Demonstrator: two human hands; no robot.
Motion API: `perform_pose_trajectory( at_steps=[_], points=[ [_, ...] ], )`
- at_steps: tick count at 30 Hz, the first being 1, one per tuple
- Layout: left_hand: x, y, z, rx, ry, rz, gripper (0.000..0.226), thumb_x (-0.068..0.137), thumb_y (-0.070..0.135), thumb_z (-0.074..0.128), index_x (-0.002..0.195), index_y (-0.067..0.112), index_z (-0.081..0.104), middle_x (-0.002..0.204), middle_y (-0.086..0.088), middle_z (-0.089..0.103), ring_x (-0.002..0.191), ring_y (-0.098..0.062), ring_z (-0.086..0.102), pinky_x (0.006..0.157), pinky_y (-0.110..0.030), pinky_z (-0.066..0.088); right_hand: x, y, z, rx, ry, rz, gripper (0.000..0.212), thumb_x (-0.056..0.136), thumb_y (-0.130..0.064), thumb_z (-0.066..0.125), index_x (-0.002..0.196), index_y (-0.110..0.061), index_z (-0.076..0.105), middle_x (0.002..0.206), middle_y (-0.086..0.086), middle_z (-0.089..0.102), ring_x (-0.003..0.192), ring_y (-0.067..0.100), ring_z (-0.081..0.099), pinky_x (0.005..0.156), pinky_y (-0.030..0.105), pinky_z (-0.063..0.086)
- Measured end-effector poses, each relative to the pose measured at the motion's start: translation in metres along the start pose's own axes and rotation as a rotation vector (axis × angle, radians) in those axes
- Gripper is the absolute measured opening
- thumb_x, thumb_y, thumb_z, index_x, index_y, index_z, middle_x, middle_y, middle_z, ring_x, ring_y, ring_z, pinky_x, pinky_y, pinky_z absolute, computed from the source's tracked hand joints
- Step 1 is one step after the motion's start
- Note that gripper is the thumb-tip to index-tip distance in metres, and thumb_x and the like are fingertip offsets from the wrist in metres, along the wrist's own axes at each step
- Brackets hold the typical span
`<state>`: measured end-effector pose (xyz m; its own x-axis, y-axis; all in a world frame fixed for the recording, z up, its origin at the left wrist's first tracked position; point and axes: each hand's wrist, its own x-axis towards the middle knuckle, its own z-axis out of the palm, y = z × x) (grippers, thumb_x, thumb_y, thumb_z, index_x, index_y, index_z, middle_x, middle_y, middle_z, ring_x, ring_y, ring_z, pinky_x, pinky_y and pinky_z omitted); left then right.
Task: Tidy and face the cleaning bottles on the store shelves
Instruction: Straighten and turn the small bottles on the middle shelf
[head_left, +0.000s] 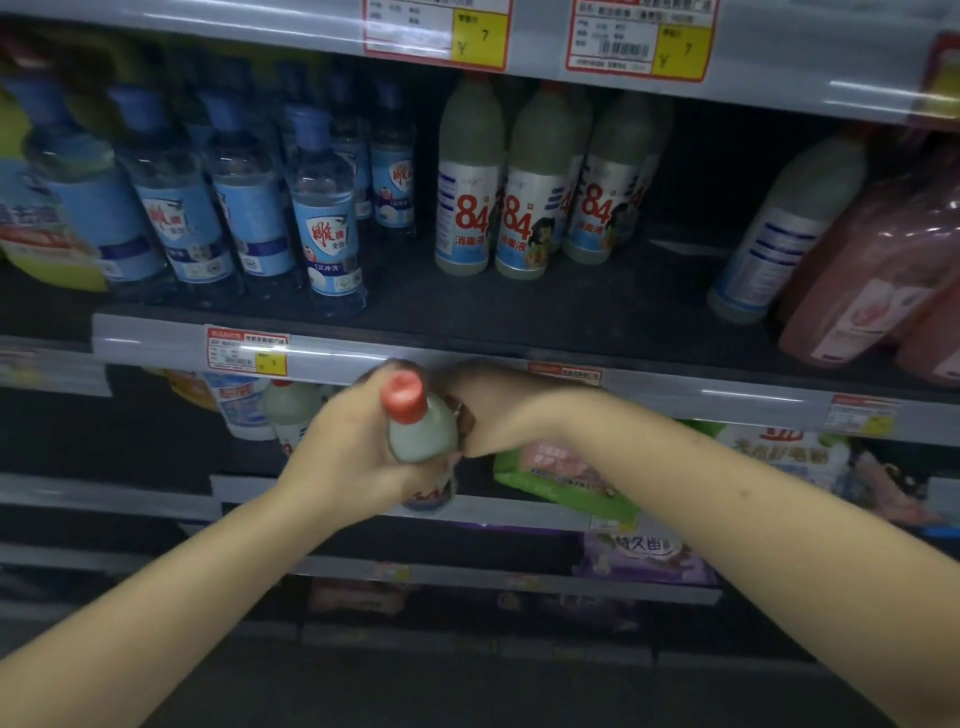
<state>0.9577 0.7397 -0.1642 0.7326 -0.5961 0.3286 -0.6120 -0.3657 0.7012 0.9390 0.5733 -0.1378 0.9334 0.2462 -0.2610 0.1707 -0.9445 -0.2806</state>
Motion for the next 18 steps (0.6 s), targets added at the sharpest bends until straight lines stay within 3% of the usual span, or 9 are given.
perform_pose_trajectory(
  at_steps=[2, 5, 8, 10, 13, 15, 18],
  points=[
    [0.008, 0.016, -0.009, -0.079, 0.022, 0.014, 0.048, 0.054, 0.046, 0.07, 0.089, 0.02, 0.052, 0.079, 0.006, 0.061, 0.075, -0.009, 0.061, 0.066, -0.038, 0.053, -0.012, -0.006, -0.022, 0.086, -0.026, 0.022, 0.024, 0.083, -0.014, 0.062, 0.106, -0.012, 0.058, 0.096, 0.003, 0.061, 0.086, 0.02, 0.058, 0.077, 0.031, 0.049],
    [0.023, 0.038, -0.023, -0.15, 0.043, 0.031, 0.044, 0.059, 0.029, 0.082, 0.087, 0.027, 0.05, 0.081, 0.01, 0.062, 0.078, -0.003, 0.062, 0.065, -0.021, 0.052, -0.025, -0.006, -0.049, 0.16, -0.004, 0.017, 0.02, 0.083, -0.011, 0.063, 0.101, -0.018, 0.055, 0.084, -0.006, 0.057, 0.078, 0.01, 0.056, 0.071, 0.026, 0.048],
    [0.043, 0.056, -0.035, -0.202, 0.101, 0.022, 0.041, 0.06, 0.023, 0.083, 0.084, 0.032, 0.051, 0.076, 0.018, 0.063, 0.074, 0.003, 0.062, 0.062, -0.01, 0.047, -0.039, 0.0, -0.065, 0.297, 0.064, 0.021, 0.03, 0.079, -0.01, 0.064, 0.09, -0.033, 0.048, 0.073, -0.019, 0.053, 0.064, -0.008, 0.054, 0.059, 0.01, 0.043],
    [0.058, 0.066, -0.04, -0.241, 0.131, 0.025, 0.041, 0.059, 0.027, 0.085, 0.087, 0.027, 0.054, 0.078, 0.015, 0.065, 0.074, 0.002, 0.064, 0.062, -0.013, 0.048, -0.047, 0.003, -0.07, 0.407, 0.135, 0.063, 0.043, 0.076, -0.015, 0.071, 0.104, -0.035, 0.046, 0.082, -0.024, 0.054, 0.071, -0.012, 0.054, 0.061, 0.005, 0.043],
    [0.081, 0.08, -0.04, -0.272, 0.2, 0.034, 0.047, 0.06, 0.026, 0.084, 0.096, 0.017, 0.055, 0.084, 0.008, 0.066, 0.077, -0.004, 0.065, 0.068, -0.025, 0.053, -0.051, 0.006, -0.063, 0.476, 0.32, 0.09, 0.077, 0.069, -0.026, 0.081, 0.132, -0.023, 0.037, 0.106, -0.019, 0.051, 0.098, -0.002, 0.053, 0.072, 0.003, 0.042],
    [0.095, 0.09, -0.036, -0.271, 0.266, 0.035, 0.049, 0.061, 0.025, 0.084, 0.099, 0.016, 0.054, 0.087, 0.007, 0.066, 0.08, -0.006, 0.065, 0.071, -0.029, 0.054, -0.046, 0.005, -0.055, 0.479, 0.467, 0.124, 0.091, 0.064, -0.033, 0.084, 0.137, -0.02, 0.031, 0.124, -0.01, 0.049, 0.114, 0.006, 0.049, 0.085, 0.013, 0.043],
    [0.112, 0.102, -0.024, -0.277, 0.311, 0.018, 0.051, 0.06, 0.032, 0.082, 0.101, 0.019, 0.054, 0.09, 0.008, 0.065, 0.081, -0.005, 0.063, 0.073, -0.029, 0.055, -0.036, 0.009, -0.046, 0.562, 0.694, 0.143, 0.085, 0.061, -0.033, 0.085, 0.131, -0.016, 0.039, 0.127, -0.002, 0.055, 0.115, 0.012, 0.055, 0.093, 0.03, 0.047]
  ],
)
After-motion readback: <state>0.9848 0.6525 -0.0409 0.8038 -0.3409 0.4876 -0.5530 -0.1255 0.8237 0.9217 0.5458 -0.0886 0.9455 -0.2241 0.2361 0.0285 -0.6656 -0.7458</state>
